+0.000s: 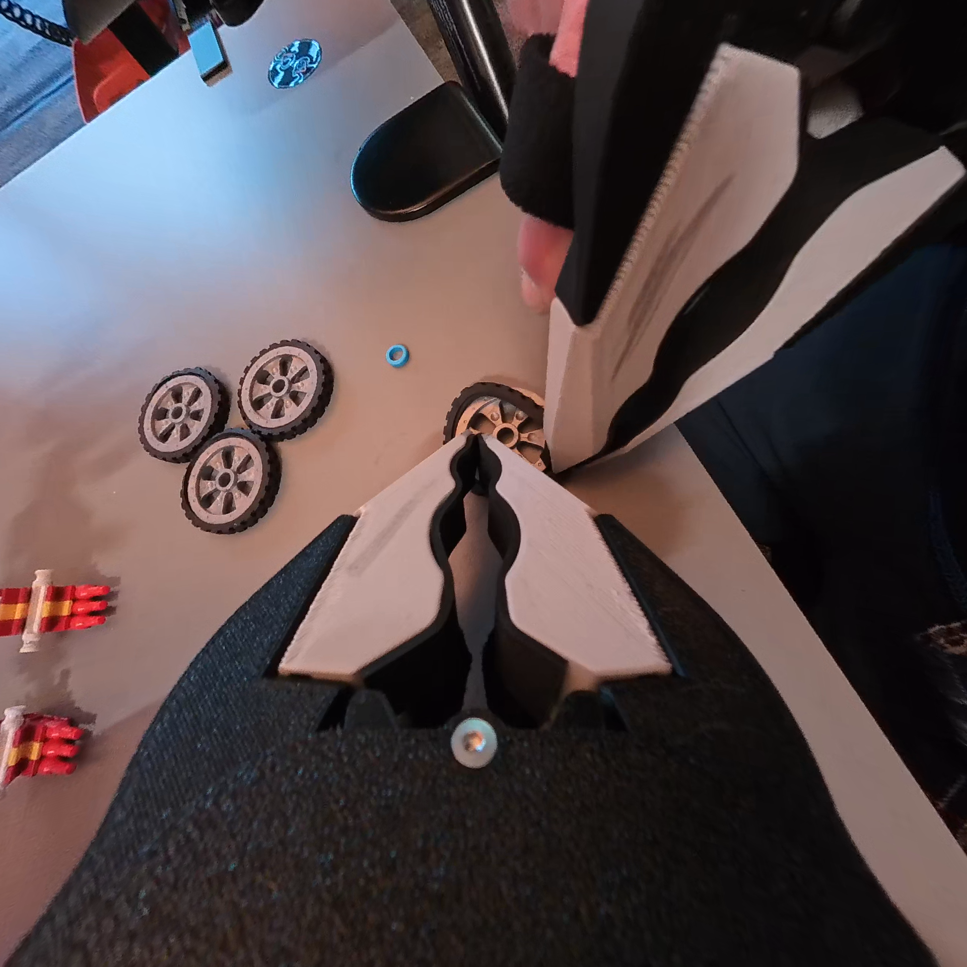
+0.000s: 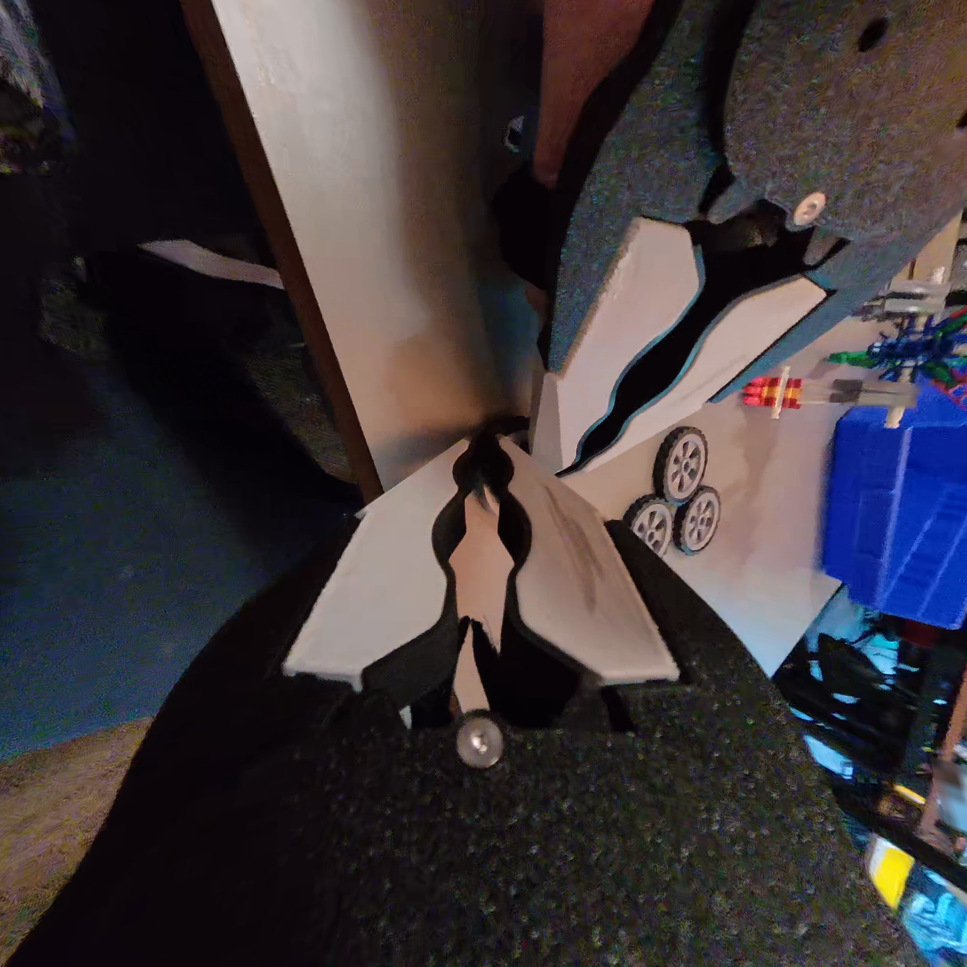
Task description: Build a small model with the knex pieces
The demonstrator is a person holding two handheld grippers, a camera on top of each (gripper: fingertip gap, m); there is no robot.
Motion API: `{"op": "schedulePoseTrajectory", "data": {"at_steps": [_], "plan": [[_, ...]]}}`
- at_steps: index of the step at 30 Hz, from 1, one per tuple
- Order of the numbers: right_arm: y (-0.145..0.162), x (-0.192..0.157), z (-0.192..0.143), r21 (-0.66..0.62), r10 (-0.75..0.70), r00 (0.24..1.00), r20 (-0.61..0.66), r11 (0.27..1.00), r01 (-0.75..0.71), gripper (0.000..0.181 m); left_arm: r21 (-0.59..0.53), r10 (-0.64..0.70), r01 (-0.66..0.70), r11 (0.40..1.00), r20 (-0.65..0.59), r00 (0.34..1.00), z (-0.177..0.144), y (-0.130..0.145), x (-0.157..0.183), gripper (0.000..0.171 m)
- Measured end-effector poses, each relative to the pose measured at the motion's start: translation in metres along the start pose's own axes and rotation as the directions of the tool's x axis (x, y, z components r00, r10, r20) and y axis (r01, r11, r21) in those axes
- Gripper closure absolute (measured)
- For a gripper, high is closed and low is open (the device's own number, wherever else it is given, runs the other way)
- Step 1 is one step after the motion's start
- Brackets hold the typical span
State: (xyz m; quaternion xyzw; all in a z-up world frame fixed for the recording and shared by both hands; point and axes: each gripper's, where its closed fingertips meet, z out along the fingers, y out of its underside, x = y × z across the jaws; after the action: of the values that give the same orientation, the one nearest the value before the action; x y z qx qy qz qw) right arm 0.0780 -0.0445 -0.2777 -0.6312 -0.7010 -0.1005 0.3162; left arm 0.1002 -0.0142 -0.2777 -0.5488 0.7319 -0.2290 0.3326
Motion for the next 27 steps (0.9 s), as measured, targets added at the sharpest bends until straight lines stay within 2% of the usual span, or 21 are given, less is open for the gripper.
{"op": "schedulePoseTrajectory", "data": {"at_steps": [7, 10, 13, 20, 27], "plan": [[-0.005, 0.001, 0.004, 0.126, 0.259, 0.966, 0.001, 0.958, -0.257, 0.178, 0.002, 0.01, -0.01, 1.0, -0.003, 1.0, 0.0, -0.001, 0.001, 0.171], [-0.002, -0.001, -0.001, 0.162, 0.332, 0.938, 0.098, 0.925, -0.344, 0.167, 0.002, 0.022, -0.022, 1.0, 0.005, 1.0, 0.001, -0.001, 0.001, 0.171], [0.008, 0.003, -0.003, 0.133, 0.266, 0.959, 0.094, 0.952, -0.277, 0.172, 0.003, 0.017, -0.017, 1.0, -0.006, 1.0, 0.001, -0.001, 0.001, 0.171], [0.017, 0.001, -0.007, 0.123, 0.118, 0.971, 0.207, 0.982, -0.145, 0.174, 0.01, 0.027, -0.026, 1.0, -0.028, 0.999, 0.002, -0.002, 0.002, 0.171], [0.022, 0.002, -0.012, 0.118, 0.077, 0.949, 0.306, 0.986, -0.117, 0.173, 0.014, 0.03, -0.029, 0.999, -0.047, 0.998, 0.003, -0.003, 0.004, 0.171]]}}
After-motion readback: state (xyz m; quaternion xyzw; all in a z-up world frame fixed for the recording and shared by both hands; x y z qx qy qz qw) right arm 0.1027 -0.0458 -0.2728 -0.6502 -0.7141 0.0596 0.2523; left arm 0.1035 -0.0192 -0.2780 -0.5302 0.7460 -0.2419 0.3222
